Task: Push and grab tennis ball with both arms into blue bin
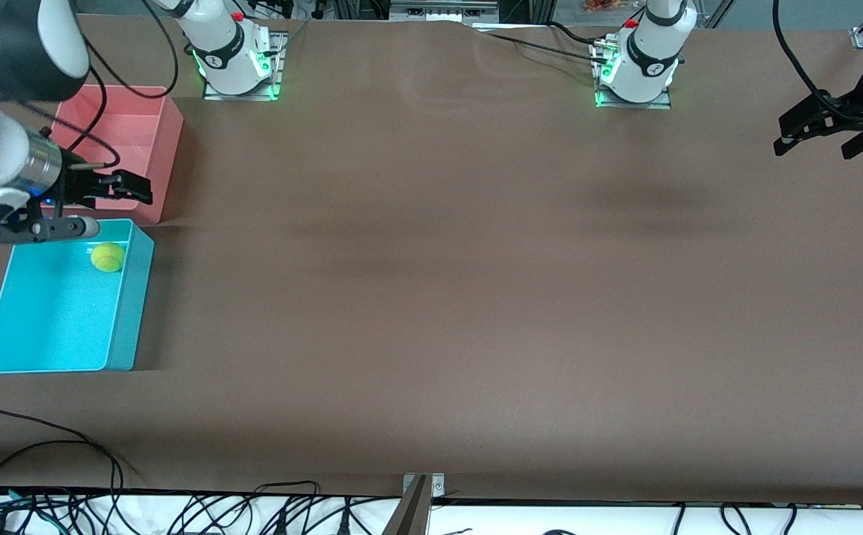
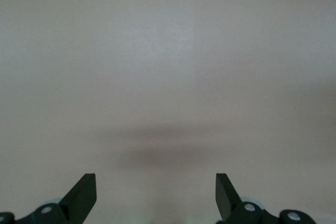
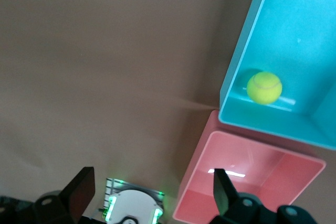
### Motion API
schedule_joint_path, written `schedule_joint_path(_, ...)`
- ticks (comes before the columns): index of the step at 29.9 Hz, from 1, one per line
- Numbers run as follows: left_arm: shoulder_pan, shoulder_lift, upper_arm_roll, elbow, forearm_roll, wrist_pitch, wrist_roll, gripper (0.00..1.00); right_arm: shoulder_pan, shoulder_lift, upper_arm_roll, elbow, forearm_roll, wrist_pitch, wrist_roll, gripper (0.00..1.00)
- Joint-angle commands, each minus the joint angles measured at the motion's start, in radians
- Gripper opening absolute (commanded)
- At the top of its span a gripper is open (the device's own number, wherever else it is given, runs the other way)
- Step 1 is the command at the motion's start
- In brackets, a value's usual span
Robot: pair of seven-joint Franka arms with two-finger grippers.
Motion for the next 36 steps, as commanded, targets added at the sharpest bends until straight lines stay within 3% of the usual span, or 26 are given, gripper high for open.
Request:
schedule_joint_path(1,0.004,0.020,-0.001,0.042,-0.008,-0.027,-0.004,1.00,-0.066,-0.149,0.007,-0.163,-0.004,0.188,0.013,1.00)
schedule_joint_path(4,0.004,0.020,0.001,0.042,-0.008,-0.027,-0.004,1.00,-0.067,-0.165,0.007,-0.157,-0.004,0.208,0.009,1.00)
schedule_joint_path(11,0.004,0.020,0.001,0.042,-0.008,-0.027,-0.004,1.00,-0.074,-0.196,0.002,-0.105,0.002,-0.062,0.009,1.00)
schedule_joint_path(16,0.004,0.020,0.001,0.042,-0.008,-0.027,-0.004,1.00,-0.069,-0.187,0.002,-0.088,0.002,-0.051,0.009,1.00)
schedule_joint_path(28,0.004,0.020,0.001,0.042,-0.008,-0.027,-0.004,1.00,-0.047,-0.066,-0.002,0.070,0.004,-0.042,0.009,1.00)
schedule_joint_path(36,0.004,0.020,0.001,0.042,-0.008,-0.027,-0.004,1.00,-0.057,-0.069,0.002,0.067,0.010,-0.048,0.009,1.00)
